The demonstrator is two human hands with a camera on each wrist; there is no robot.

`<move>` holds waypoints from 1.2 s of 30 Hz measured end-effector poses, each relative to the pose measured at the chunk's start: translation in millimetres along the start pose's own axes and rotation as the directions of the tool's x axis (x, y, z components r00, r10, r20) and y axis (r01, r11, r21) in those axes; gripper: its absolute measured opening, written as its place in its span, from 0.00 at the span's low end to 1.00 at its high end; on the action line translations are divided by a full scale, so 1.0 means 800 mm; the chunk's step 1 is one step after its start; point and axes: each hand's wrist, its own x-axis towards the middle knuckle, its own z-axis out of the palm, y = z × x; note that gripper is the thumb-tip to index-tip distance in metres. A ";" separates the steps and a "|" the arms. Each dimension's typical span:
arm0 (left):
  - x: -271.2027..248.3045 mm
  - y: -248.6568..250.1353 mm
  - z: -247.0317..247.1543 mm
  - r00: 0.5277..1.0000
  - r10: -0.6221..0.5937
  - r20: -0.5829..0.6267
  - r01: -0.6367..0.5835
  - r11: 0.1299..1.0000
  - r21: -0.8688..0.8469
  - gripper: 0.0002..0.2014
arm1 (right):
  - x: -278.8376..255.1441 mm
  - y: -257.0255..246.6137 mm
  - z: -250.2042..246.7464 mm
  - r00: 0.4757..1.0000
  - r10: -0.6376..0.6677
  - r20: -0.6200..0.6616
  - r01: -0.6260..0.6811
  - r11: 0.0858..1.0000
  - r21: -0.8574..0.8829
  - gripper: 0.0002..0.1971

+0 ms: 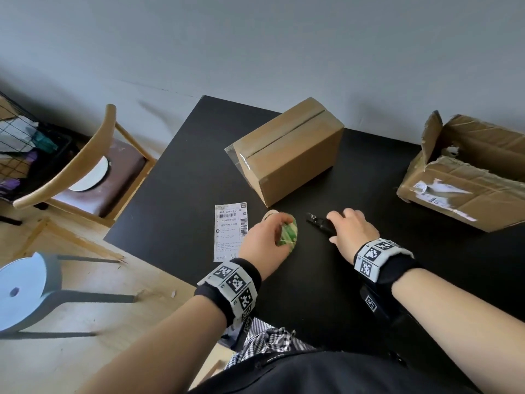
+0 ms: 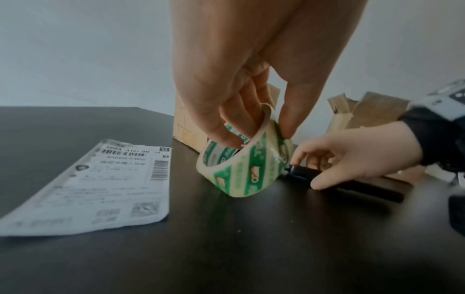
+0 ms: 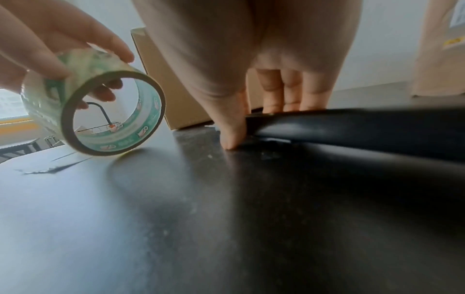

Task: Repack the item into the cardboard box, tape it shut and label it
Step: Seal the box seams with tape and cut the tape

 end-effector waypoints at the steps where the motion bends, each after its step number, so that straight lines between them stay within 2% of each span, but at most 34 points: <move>1: 0.000 -0.001 0.000 1.000 0.022 -0.001 -0.022 0.999 0.040 0.21 | 0.001 -0.001 0.002 1.000 0.000 -0.009 0.000 1.000 0.009 0.19; 7: 0.001 0.005 -0.002 0.991 0.128 0.032 -0.132 0.959 0.251 0.16 | 0.005 -0.010 0.002 0.998 -0.026 -0.056 0.028 0.999 0.033 0.20; 11: 0.004 0.006 0.000 0.964 0.233 0.126 -0.265 0.834 0.485 0.14 | 0.003 -0.020 -0.006 0.996 -0.034 -0.079 0.040 0.996 0.075 0.20; 14: 0.007 -0.001 0.002 0.943 0.256 0.212 -0.332 0.728 0.600 0.14 | -0.001 -0.028 -0.016 0.995 -0.044 -0.087 0.052 0.994 0.094 0.20; 18: 0.013 -0.019 0.002 0.920 0.226 0.319 -0.383 0.684 0.620 0.16 | -0.006 -0.039 -0.033 0.993 -0.054 -0.101 0.067 0.989 0.130 0.20; 21: 0.015 -0.031 -0.008 0.904 0.228 0.361 -0.403 0.733 0.548 0.17 | -0.007 -0.056 -0.051 0.987 -0.073 -0.144 0.099 0.979 0.181 0.18; 23: 0.015 -0.033 -0.024 0.925 0.239 0.295 -0.361 0.793 0.491 0.17 | -0.007 -0.072 -0.064 0.977 -0.087 -0.194 0.131 0.965 0.229 0.15; 26: 0.017 -0.033 -0.059 0.971 0.237 0.040 -0.236 0.901 0.363 0.13 | -0.004 -0.101 -0.079 0.945 -0.083 -0.318 0.180 0.940 0.290 0.13; 27: 0.020 -0.034 -0.071 0.967 0.243 -0.076 -0.208 0.926 0.316 0.11 | -0.002 -0.110 -0.083 0.930 -0.077 -0.360 0.195 0.933 0.302 0.14; 29: 0.028 -0.038 -0.094 0.920 0.249 -0.304 -0.187 0.958 0.218 0.08 | 0.001 -0.124 -0.088 0.904 -0.078 -0.421 0.218 0.931 0.294 0.16; 31: 0.042 -0.040 -0.117 0.873 0.241 -0.425 -0.200 0.970 0.138 0.10 | 0.005 -0.135 -0.091 0.890 -0.088 -0.448 0.220 0.942 0.252 0.18; 33: 0.062 -0.038 -0.137 0.890 0.220 -0.400 -0.195 0.975 0.103 0.16 | 0.009 -0.141 -0.092 0.891 -0.076 -0.447 0.206 0.946 0.251 0.17; 36: 0.096 -0.031 -0.158 0.957 0.175 -0.230 -0.164 0.984 0.065 0.21 | 0.013 -0.145 -0.092 0.905 -0.029 -0.424 0.174 0.936 0.306 0.13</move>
